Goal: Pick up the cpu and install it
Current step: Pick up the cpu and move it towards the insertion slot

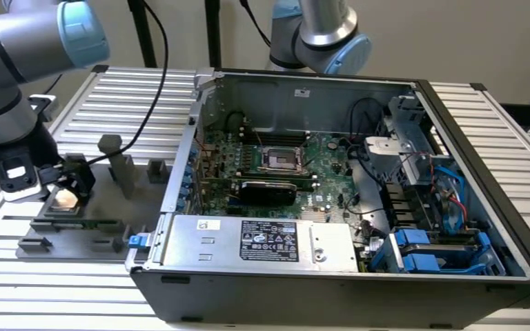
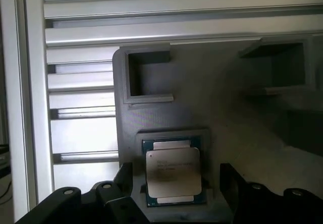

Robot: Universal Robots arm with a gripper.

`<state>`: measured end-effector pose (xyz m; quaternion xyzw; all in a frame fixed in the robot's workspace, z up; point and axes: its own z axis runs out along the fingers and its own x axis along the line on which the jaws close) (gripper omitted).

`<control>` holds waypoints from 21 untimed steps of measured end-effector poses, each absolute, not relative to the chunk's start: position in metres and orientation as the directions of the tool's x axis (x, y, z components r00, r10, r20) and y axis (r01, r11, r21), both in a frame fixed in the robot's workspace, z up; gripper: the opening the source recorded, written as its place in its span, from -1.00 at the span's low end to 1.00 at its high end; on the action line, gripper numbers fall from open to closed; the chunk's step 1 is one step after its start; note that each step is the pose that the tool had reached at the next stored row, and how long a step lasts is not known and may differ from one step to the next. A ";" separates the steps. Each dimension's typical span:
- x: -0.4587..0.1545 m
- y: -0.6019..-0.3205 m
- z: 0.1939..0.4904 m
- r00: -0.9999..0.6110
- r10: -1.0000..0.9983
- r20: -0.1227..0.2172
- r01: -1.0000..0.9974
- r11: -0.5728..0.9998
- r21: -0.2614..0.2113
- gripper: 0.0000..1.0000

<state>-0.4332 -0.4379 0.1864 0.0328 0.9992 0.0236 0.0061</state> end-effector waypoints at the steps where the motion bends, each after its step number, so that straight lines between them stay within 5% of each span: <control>1: -0.433 -0.438 0.186 -0.998 0.066 -0.011 0.065 0.997 0.048 0.58; 11: -0.433 -0.436 0.184 -0.998 0.066 -0.011 0.065 0.997 0.048 0.35; 12: -0.433 -0.436 0.184 -0.998 0.066 -0.011 0.065 0.997 0.048 0.21; 21: -0.433 -0.436 0.182 -0.998 0.066 -0.010 0.065 0.997 0.048 0.10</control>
